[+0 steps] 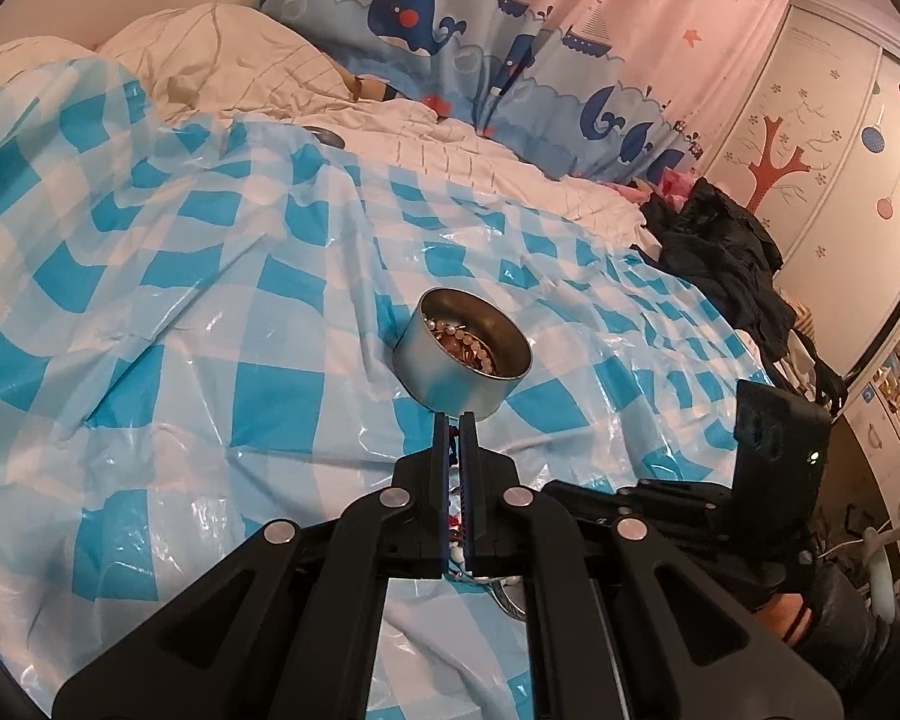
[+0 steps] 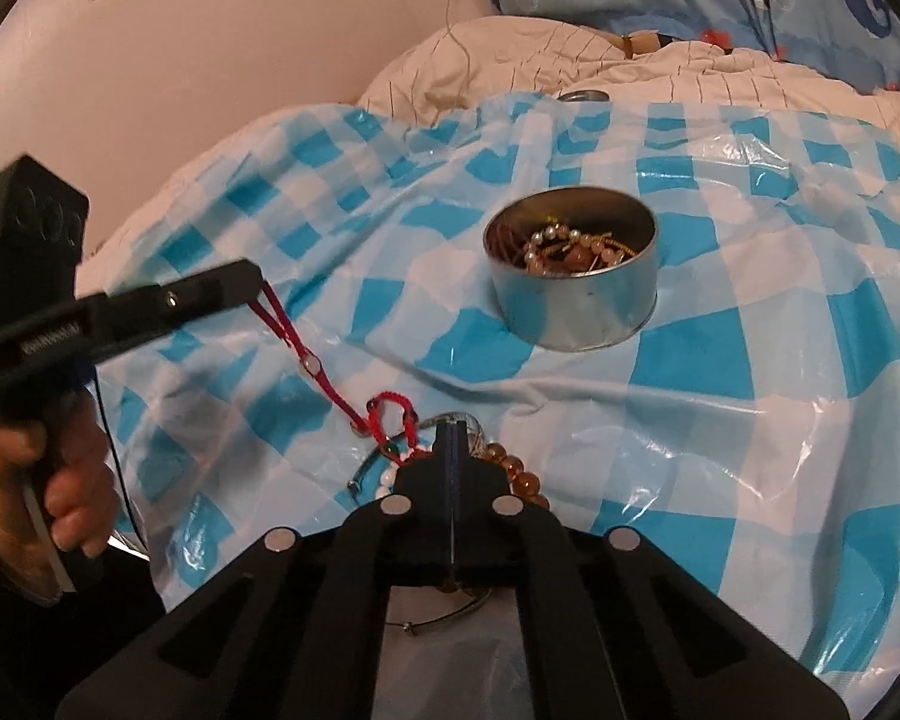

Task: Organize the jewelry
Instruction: 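Grasp a red string bracelet with the left gripper while the right gripper grasps a silver bangle, then carry both held bracelets over the silver tin and open both grippers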

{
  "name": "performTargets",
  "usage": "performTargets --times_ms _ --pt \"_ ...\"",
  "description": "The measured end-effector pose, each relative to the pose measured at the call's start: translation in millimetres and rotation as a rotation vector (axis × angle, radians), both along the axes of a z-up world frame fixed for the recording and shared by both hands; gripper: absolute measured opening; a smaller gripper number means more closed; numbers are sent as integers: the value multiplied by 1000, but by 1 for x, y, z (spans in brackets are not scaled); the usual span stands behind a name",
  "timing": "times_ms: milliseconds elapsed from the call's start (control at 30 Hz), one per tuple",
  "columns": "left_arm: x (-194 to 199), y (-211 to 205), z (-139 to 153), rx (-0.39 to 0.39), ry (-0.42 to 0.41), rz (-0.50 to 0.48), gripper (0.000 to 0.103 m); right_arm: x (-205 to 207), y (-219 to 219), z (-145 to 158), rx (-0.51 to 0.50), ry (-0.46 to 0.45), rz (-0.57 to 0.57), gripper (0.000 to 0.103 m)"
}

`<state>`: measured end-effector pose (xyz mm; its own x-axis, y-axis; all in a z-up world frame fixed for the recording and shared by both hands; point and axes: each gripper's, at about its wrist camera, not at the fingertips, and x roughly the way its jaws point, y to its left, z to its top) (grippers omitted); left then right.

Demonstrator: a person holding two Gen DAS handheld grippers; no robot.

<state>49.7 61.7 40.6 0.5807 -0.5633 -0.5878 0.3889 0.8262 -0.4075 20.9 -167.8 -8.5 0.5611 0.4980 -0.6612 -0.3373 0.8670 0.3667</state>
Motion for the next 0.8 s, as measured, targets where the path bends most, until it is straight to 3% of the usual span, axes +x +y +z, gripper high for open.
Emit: performTargets --times_ms 167,200,233,267,300,467,533,667,800 --pt "1 1 0 4 4 -1 2 9 1 -14 17 101 -3 2" --pt "2 0 -1 6 5 0 2 9 0 -16 24 114 -14 11" --pt "2 -1 -2 6 6 0 2 10 -1 -16 31 120 -28 44" --pt "2 0 -2 7 5 -1 2 10 -3 -16 42 115 -43 58" --pt "2 0 -2 7 6 1 2 10 -4 -16 49 109 -53 61" --pt "2 -1 -2 5 7 2 2 11 11 -18 24 112 -10 54" --pt "2 -1 -2 6 7 2 2 12 18 -20 -4 113 1 33" --pt "2 1 -1 2 5 6 2 10 24 -17 -33 76 32 7" --pt "-1 5 2 -5 -4 23 2 2 21 -3 -23 16 42 4"
